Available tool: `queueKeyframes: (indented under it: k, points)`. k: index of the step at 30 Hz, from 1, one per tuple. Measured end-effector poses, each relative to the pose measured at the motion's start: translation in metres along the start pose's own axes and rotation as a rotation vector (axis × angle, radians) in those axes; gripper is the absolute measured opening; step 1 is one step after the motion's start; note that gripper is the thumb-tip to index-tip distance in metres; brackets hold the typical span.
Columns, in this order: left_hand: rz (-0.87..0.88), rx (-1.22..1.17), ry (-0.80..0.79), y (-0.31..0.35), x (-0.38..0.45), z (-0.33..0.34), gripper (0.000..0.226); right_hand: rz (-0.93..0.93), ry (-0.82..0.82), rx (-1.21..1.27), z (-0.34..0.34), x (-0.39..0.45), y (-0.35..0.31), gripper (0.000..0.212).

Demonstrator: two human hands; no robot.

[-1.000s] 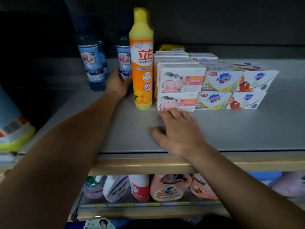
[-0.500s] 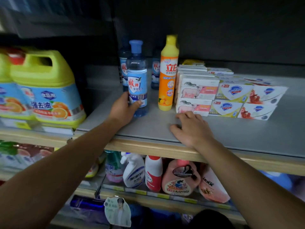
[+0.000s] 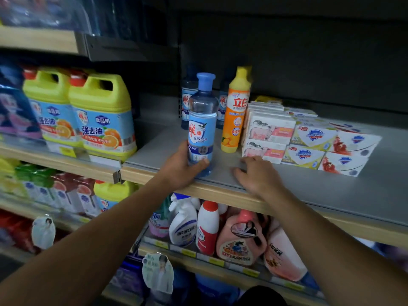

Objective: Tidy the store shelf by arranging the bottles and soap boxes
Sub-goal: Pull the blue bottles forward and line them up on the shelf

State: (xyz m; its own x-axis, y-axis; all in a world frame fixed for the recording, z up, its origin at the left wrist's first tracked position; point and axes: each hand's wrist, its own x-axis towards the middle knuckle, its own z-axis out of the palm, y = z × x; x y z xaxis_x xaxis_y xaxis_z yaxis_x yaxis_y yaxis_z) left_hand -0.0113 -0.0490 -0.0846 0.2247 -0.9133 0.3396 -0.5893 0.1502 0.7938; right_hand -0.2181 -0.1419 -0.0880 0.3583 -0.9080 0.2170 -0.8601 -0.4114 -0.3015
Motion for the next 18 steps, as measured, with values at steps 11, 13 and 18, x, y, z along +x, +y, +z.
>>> queueKeyframes:
  k: [11,13,18]
  points:
    - [-0.013,0.121,-0.052,0.058,-0.052,-0.003,0.046,-0.226,-0.043,1.103,-0.088,-0.009,-0.077,0.036]
    - [-0.062,0.002,-0.078,0.07,-0.063,-0.004,0.04,-0.219,-0.004,1.054,-0.092,-0.009,-0.083,0.025]
    - [-0.22,-0.392,-0.228,0.096,-0.082,-0.013,0.039,0.131,-0.171,1.086,-0.079,-0.008,-0.071,0.035]
